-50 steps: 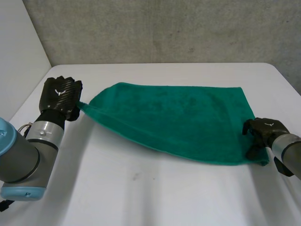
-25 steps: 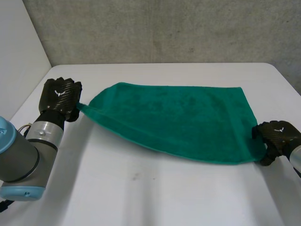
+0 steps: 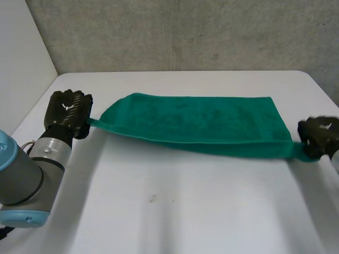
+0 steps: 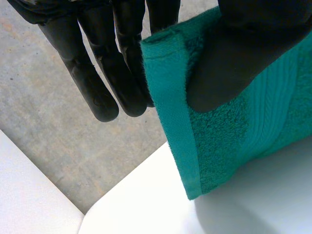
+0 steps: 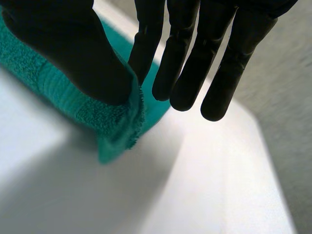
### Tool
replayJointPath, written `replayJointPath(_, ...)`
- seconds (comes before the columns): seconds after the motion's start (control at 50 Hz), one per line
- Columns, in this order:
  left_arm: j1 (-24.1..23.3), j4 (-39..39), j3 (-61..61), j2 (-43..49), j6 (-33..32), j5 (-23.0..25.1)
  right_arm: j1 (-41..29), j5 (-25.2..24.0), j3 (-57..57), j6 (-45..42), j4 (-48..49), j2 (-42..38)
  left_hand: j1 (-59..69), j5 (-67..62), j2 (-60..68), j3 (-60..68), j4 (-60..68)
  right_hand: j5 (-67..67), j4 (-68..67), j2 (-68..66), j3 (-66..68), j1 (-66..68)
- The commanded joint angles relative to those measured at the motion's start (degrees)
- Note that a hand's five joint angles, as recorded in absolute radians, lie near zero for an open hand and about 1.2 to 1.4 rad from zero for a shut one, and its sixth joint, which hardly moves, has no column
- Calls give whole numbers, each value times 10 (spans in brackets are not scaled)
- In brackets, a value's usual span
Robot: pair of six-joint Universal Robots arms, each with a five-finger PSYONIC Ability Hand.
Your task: Fold the towel.
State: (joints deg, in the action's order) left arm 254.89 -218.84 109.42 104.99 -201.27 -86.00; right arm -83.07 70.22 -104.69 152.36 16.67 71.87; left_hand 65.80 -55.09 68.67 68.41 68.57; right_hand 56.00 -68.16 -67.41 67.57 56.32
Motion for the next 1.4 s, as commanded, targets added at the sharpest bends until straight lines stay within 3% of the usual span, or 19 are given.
replayJointPath(0.02,0,60,-2,-42,-1,0,-3,6,4,69,-1,61,142,-149,113,116,114,140,-118,-126,124,237)
replayJointPath(0.12,0,123,2,-73,-4,-1,-4,2,4,38,-91,113,142,-149,113,116,114,140,-118,-126,124,237)
replayJointPath(0.16,3,158,4,-92,-9,-2,-1,1,8,-12,-153,126,142,-149,113,116,114,140,-118,-126,124,237)
replayJointPath(0.2,19,246,10,-132,-11,-2,0,1,9,-33,-175,131,142,-149,113,116,114,140,-118,-126,124,237)
replayJointPath(0.22,19,247,10,-132,-11,-2,1,3,6,-105,-245,156,142,-149,113,116,114,140,-118,-126,124,237)
replayJointPath(0.3,64,442,25,-209,-46,5,6,12,1,-245,-372,179,142,-149,113,116,114,140,-118,-126,124,237)
replayJointPath(0.38,73,500,47,-225,-86,21,22,11,-11,-329,-448,183,142,-149,113,116,114,140,-118,-126,124,237)
replayJointPath(0.44,77,491,60,-222,-98,42,30,9,-12,-346,-455,185,142,-149,113,116,114,140,-118,-126,124,237)
replayJointPath(0.52,82,448,52,-191,-95,61,26,7,-7,-307,-395,173,142,-149,113,116,114,140,-118,-126,124,237)
replayJointPath(0.74,61,322,-59,-23,-86,57,-44,30,101,-208,-256,13,142,-149,113,116,114,140,-118,-126,124,237)
replayJointPath(0.86,19,277,-200,114,-49,23,-83,79,207,-185,-202,-97,142,-149,113,116,114,140,-118,-126,124,237)
replayJointPath(1.02,2,267,-374,261,-53,-38,-112,114,359,-152,-163,-219,142,-149,113,116,114,140,-118,-126,124,237)
replayJointPath(1.26,-9,262,-499,374,-75,-35,-140,112,532,-139,-128,-357,142,-149,113,116,114,140,-118,-126,124,237)
replayJointPath(1.3,-12,253,-499,378,-77,-33,-144,119,549,-138,-125,-371,142,-149,113,116,114,-134,155,148,-149,-37)
replayJointPath(1.32,-16,243,-495,380,-79,-32,-146,121,557,-138,-123,-376,-134,127,-163,-160,-162,-272,293,286,-287,-175)
replayJointPath(1.36,-20,232,-490,379,-83,-32,-152,147,580,-122,-117,-386,-443,436,-472,-470,-471,-560,582,574,-576,-463)
replayJointPath(1.38,-23,228,-485,378,-84,-33,-152,147,580,-122,-117,-386,-538,531,-567,-564,-566,-560,582,574,-576,-463)
replayJointPath(1.4,-29,218,-478,374,-90,-34,-153,154,580,-112,-115,-386,-556,549,-584,-582,-583,-560,582,574,-576,-463)
